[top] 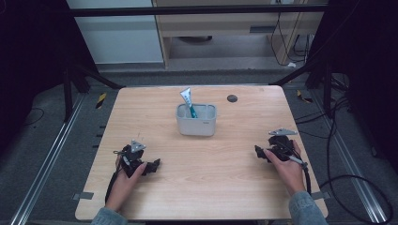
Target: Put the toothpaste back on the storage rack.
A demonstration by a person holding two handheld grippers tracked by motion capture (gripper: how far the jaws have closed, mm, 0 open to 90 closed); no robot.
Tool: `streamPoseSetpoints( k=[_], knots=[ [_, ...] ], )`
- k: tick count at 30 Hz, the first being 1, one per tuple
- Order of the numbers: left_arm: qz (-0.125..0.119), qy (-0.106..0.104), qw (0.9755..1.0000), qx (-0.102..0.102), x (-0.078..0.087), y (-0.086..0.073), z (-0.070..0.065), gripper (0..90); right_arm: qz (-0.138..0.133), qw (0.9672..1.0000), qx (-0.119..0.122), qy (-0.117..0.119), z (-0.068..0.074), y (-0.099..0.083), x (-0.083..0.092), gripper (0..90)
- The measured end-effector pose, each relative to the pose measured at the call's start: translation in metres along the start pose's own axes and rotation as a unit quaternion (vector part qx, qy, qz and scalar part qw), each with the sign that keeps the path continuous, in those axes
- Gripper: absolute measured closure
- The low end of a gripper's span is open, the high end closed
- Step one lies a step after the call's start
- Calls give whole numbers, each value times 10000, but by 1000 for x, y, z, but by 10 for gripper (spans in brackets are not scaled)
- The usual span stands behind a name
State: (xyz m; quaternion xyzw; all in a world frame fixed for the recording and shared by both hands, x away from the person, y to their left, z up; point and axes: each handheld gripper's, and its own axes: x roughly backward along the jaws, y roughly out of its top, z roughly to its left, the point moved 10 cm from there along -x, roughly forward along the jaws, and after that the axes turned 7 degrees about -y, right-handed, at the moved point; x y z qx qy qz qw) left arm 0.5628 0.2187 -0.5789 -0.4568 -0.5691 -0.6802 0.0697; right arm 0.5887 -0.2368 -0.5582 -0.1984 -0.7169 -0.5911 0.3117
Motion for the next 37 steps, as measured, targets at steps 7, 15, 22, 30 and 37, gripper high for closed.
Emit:
streamPoseSetpoints(
  k=[7, 15, 22, 30, 37],
  knots=[
    [0, 0, 10000, 0, 0, 0, 0, 0, 104, 9995, -284, -111, -14, -11, -9, 99],
    [0, 0, 10000, 1, 0, 0, 0, 0, 98, 9989, -446, -128, -16, -11, -18, 93],
    [-1, 0, 10000, 1, 0, 0, 0, 0, 17, 9990, -408, -188, -13, -11, -20, 56],
    [0, 2, 10000, 4, 0, 0, 0, 0, 24, 9990, -396, -197, -10, -10, -23, 23],
    [2, 0, 10000, 0, 0, 0, 0, 0, 65, 9974, -566, -435, -8, -12, -22, 14]
  ],
)
